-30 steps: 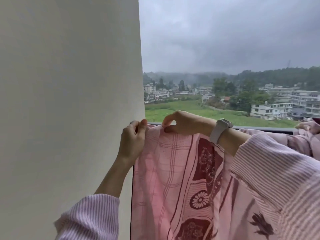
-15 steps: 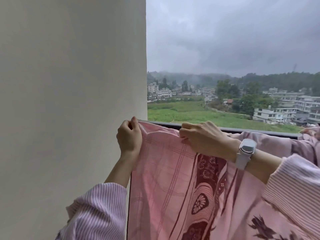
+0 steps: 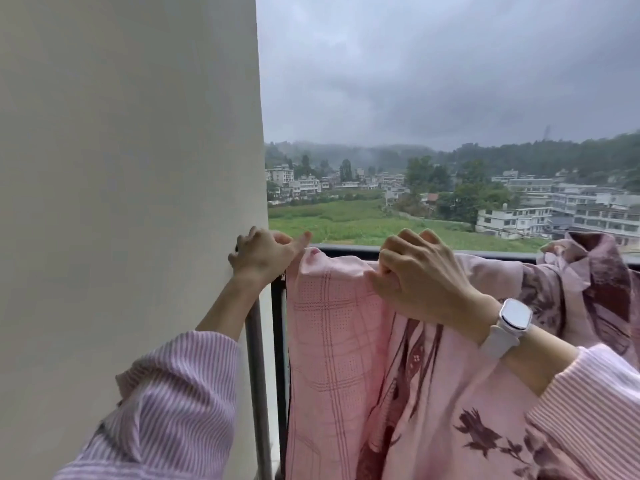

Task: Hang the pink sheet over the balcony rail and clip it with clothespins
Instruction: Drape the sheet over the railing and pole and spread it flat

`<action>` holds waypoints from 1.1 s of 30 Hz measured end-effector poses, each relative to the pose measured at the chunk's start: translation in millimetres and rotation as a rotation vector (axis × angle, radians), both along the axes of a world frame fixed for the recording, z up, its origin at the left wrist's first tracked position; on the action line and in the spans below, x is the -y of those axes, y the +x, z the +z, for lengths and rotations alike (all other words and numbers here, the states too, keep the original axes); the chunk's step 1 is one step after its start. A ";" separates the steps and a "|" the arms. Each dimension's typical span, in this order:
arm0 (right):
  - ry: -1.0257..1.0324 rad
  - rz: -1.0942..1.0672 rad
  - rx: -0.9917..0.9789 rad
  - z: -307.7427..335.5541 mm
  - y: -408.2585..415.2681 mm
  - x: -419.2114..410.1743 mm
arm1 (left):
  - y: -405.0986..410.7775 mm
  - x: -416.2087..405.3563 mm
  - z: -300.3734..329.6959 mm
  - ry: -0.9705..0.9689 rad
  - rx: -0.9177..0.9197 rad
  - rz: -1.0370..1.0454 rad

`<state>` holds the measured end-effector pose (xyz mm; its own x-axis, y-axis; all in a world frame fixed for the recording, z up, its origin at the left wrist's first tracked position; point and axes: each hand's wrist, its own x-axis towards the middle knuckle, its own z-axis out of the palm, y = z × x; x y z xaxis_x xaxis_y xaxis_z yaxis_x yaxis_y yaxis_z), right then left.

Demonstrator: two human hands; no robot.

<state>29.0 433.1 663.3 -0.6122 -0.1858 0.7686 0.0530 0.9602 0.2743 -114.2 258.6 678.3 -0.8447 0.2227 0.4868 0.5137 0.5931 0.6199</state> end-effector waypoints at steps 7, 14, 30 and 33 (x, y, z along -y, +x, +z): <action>0.043 -0.031 -0.077 -16.3 -15.6 0.6 | 3.2 -14.0 12.6 -0.013 0.133 -0.129; -0.069 -0.036 -0.152 -16.8 -23.5 11.1 | -7.3 -6.6 9.3 0.317 -0.204 0.059; -0.144 -0.078 -0.188 -36.4 26.9 -18.7 | 59.3 -44.4 -43.0 -0.059 -0.729 -0.251; -0.149 -0.132 -0.223 -36.5 60.9 -47.6 | 89.7 -75.9 -43.4 -0.009 -0.742 -0.346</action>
<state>89.9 480.7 626.8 -0.4365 0.0094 0.8997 0.2230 0.9699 0.0981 -24.4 334.5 634.9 -0.1865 0.4185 0.8889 0.9433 0.3293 0.0429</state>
